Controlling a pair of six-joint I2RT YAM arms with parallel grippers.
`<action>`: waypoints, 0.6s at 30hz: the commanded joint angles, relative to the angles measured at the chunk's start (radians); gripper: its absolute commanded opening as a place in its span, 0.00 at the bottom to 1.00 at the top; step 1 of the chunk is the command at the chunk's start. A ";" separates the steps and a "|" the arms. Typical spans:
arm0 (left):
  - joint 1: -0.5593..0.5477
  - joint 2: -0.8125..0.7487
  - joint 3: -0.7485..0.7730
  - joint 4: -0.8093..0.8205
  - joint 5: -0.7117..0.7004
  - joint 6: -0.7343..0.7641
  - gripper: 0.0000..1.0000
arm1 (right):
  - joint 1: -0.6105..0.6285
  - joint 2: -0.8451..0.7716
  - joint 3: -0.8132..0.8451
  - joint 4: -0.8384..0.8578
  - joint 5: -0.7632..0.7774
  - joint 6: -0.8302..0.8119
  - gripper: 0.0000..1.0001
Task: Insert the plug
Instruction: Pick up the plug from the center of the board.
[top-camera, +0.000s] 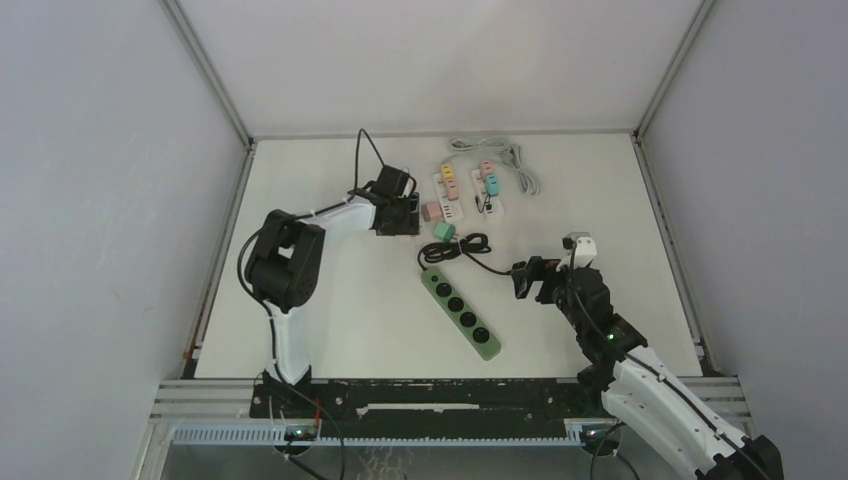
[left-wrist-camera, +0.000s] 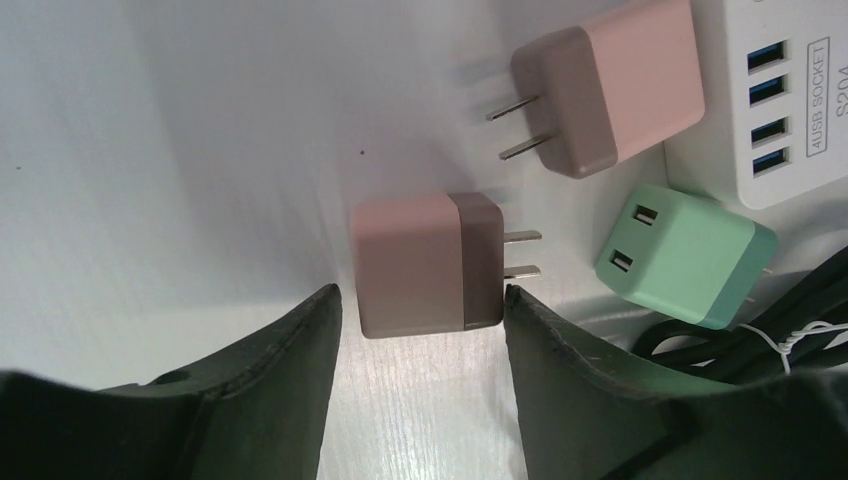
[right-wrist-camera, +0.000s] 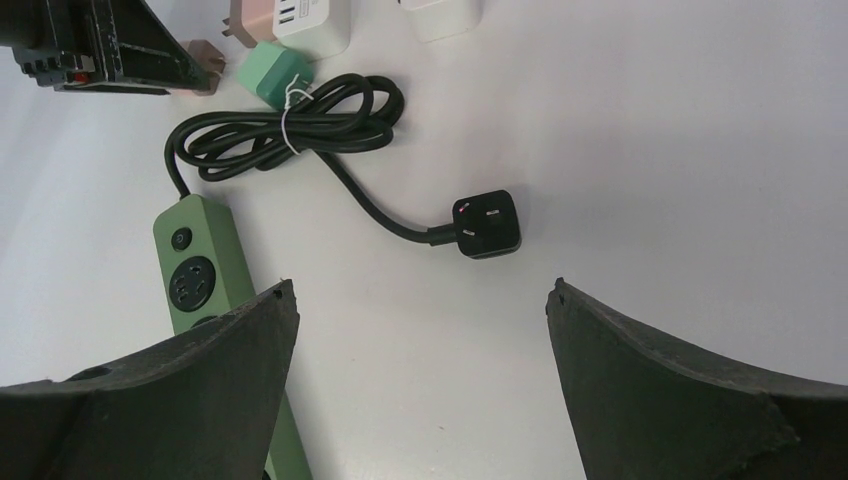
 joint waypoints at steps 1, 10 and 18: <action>-0.006 0.023 0.068 -0.001 0.020 0.050 0.63 | -0.014 -0.023 -0.010 0.051 0.003 0.024 0.99; -0.006 0.031 0.083 -0.017 0.026 0.114 0.55 | -0.022 -0.004 -0.012 0.063 -0.028 0.023 0.99; -0.004 -0.125 -0.025 -0.010 0.034 0.187 0.42 | -0.022 0.013 0.005 0.068 -0.100 0.024 0.98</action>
